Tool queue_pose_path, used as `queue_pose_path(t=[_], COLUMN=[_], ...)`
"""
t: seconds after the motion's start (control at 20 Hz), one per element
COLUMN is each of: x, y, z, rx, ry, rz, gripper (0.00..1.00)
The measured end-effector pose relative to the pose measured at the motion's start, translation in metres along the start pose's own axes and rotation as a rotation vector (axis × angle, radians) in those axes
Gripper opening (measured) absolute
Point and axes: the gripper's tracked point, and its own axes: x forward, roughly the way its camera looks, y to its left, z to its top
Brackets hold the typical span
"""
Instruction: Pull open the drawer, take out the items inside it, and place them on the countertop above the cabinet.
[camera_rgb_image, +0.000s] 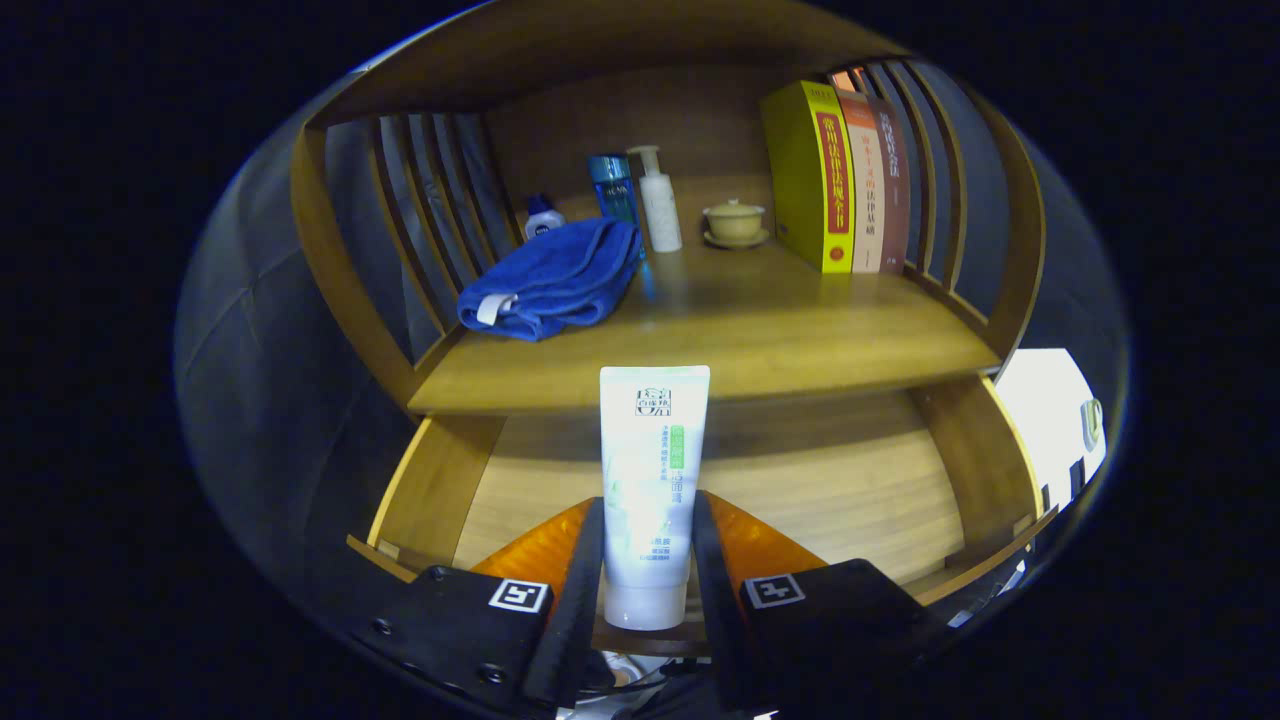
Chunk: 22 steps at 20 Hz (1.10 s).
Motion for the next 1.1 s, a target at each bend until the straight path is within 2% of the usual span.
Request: queue_pose_path(t=[0.35,0.55,1.1], x=[0.016,0.041,0.104], y=[-0.003,-0.014,-0.033], z=[0.068,0.1,0.11], rx=[-0.009,-0.004,0.004], ry=[-0.11,-0.122,-0.041], rz=[-0.018,-0.037,-0.075], gripper=[0.57,0.57,0.57])
